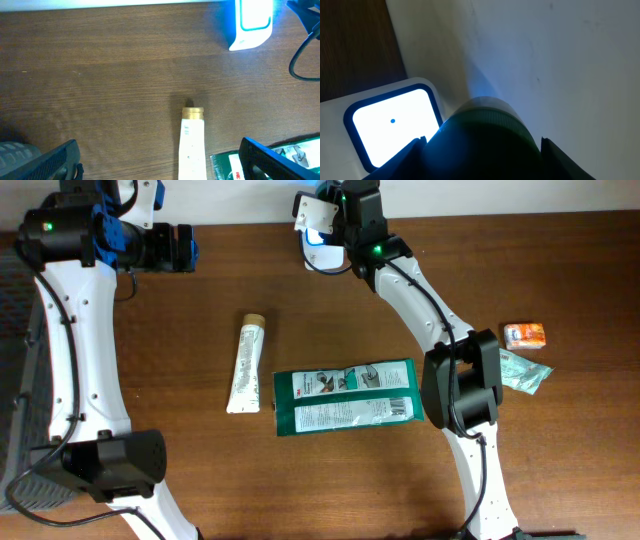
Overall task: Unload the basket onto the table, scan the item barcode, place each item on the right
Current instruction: 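Lift the green jar and hold it before the white scanner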
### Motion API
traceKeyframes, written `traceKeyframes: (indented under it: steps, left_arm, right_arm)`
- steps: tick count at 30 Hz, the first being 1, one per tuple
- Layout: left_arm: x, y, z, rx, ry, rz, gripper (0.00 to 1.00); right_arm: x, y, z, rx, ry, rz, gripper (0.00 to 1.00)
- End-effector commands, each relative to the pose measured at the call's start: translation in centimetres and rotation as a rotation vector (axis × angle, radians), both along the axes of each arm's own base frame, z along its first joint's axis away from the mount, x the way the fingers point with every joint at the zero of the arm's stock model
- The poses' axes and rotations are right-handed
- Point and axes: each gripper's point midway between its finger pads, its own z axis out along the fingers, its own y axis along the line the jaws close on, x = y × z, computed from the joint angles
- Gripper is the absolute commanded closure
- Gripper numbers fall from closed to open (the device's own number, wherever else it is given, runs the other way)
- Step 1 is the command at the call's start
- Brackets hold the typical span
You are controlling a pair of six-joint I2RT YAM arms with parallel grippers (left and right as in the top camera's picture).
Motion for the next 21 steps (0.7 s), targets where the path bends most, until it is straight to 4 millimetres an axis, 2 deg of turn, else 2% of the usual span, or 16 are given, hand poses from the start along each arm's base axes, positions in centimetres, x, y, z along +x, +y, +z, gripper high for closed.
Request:
traceKeyframes:
  steps: [1,7,10,13,16,18,21]
  left_arm:
    - [-0.1,-0.2,0.6,0.002,-0.017,-0.02,0.01]
    - [-0.1,-0.2,0.6,0.002,-0.017,-0.02,0.01]
    - [-0.1,-0.2,0.6,0.003,-0.017,-0.019,0.01]
    - [-0.1,-0.2,0.6,0.002,-0.017,-0.02,0.01]
    - [-0.1,-0.2,0.6,0.002,-0.017,-0.019,0.01]
    - [-0.1,-0.2,0.6,0.002,-0.017,-0.02,0.01]
    - [-0.1,-0.2,0.6,0.002,-0.017,-0.02,0.01]
  right_arm:
    - [-1.0,1.5,2.6,0.027,-0.027,0.047,0.49]
    - [-3.7,1.9,6.8,0.094,0.023,0.096,0.5]
    - [-6.7,2.2,9.4,0.18,0.117,0.132,0.49]
    - [-10.1,2.7,10.3,0.274,0.262,0.172,0.49]
    - [-13.8,3.4,9.5,0.388,0.482,0.189,0.49]
    - [-16.3,3.3,7.2,0.406,0.658,0.17,0.45]
    - [-19.4,2.3,3.5,0.355,0.859,0.112,0.45]
